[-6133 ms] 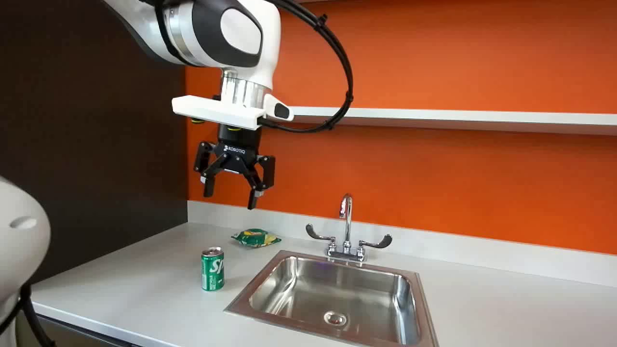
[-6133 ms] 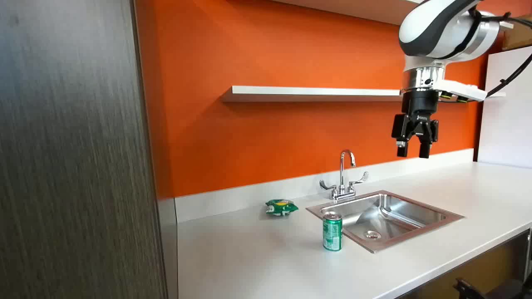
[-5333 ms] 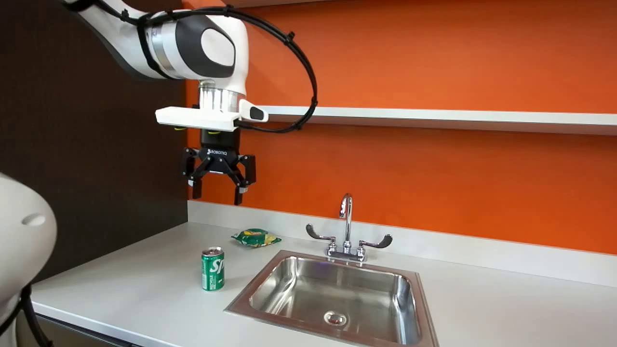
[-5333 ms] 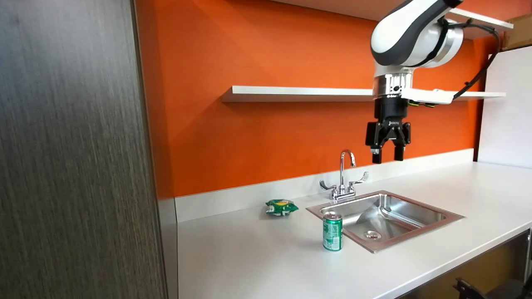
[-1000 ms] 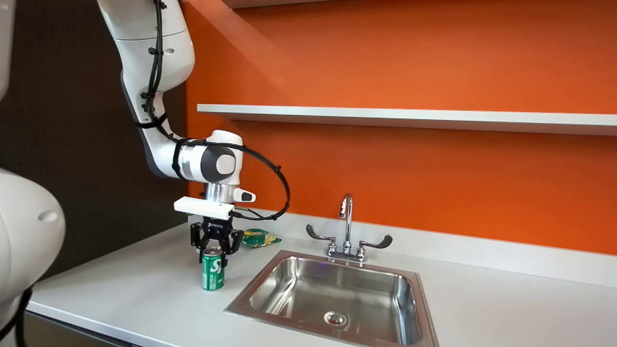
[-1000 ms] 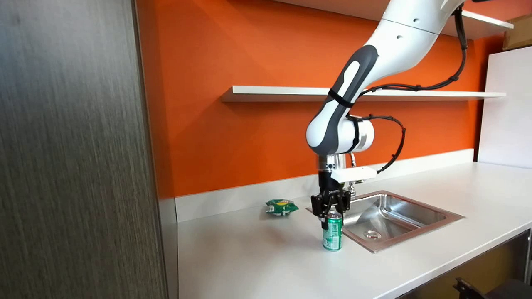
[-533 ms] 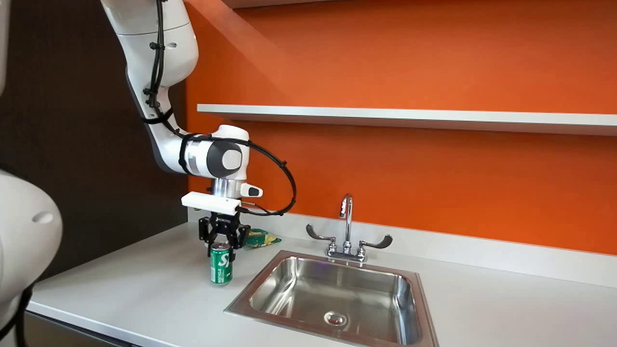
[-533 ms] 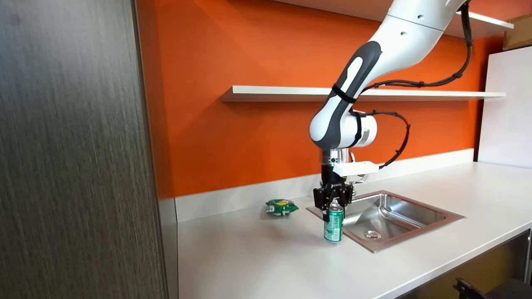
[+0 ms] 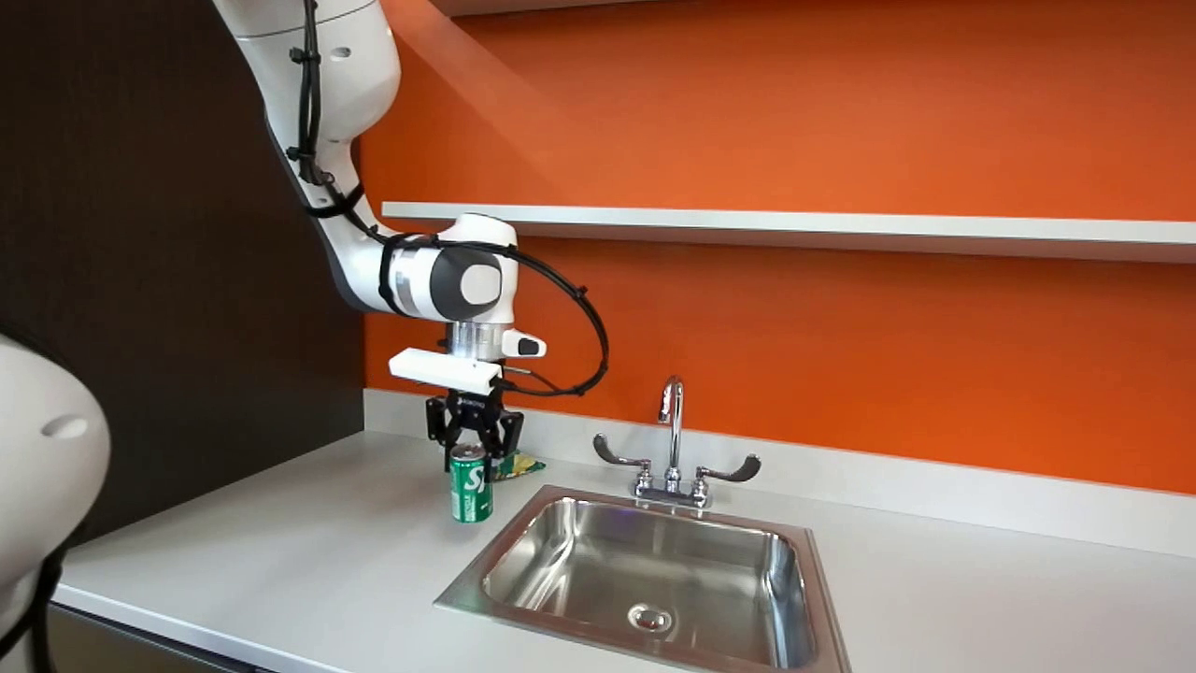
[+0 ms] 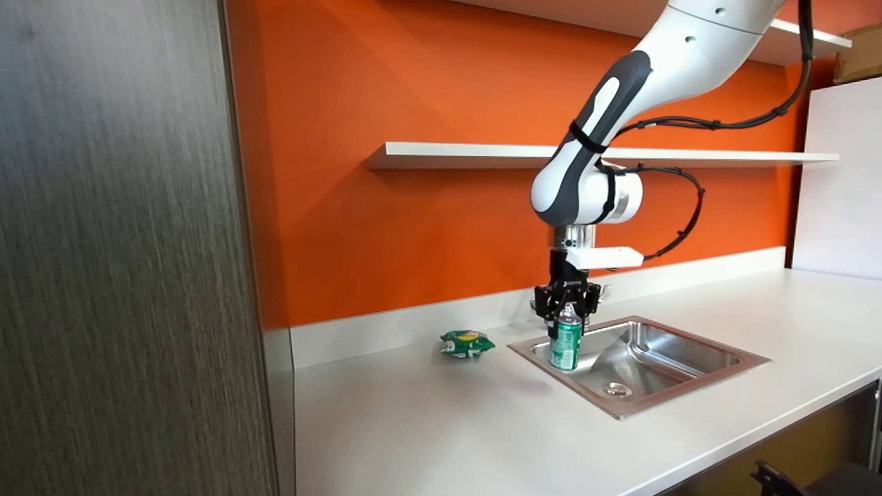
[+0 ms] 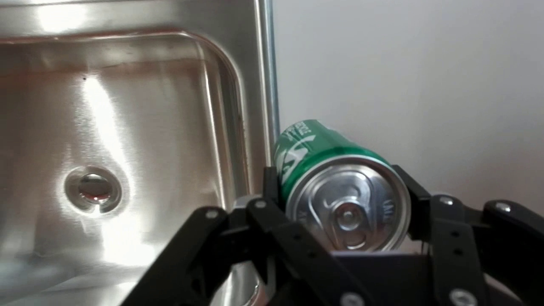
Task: Put the green can in the sink.
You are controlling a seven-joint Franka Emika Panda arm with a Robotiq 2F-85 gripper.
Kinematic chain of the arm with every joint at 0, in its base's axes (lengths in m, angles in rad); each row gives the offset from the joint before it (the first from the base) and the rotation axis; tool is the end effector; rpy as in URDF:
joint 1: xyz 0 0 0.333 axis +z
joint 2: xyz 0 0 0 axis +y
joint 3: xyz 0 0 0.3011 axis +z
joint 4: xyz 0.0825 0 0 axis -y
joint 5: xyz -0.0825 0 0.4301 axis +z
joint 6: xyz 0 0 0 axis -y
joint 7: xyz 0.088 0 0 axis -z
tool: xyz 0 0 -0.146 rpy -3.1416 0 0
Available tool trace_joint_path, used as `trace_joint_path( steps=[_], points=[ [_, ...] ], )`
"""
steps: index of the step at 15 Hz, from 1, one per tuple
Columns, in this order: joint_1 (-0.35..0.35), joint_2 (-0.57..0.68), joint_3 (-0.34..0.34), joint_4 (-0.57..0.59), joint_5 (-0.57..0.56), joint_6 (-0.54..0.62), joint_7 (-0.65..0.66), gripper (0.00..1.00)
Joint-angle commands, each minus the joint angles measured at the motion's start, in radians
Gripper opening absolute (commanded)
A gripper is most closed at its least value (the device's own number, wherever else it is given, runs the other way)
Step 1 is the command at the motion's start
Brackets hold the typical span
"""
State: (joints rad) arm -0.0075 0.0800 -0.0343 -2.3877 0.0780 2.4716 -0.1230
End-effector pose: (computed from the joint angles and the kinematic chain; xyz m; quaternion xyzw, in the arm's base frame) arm 0.5274 -0.0207 0.1964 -0.9997 -0.0101 -0.0039 0.0227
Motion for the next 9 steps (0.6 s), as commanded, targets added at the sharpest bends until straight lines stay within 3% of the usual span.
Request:
trace_joint_path(
  steps=[1, 9],
  points=[
    [-0.049, 0.005, -0.032, 0.047, 0.01, -0.034, 0.005, 0.39],
    [-0.148, 0.18, -0.103, 0.211, 0.042, -0.047, 0.012, 0.39]
  ],
)
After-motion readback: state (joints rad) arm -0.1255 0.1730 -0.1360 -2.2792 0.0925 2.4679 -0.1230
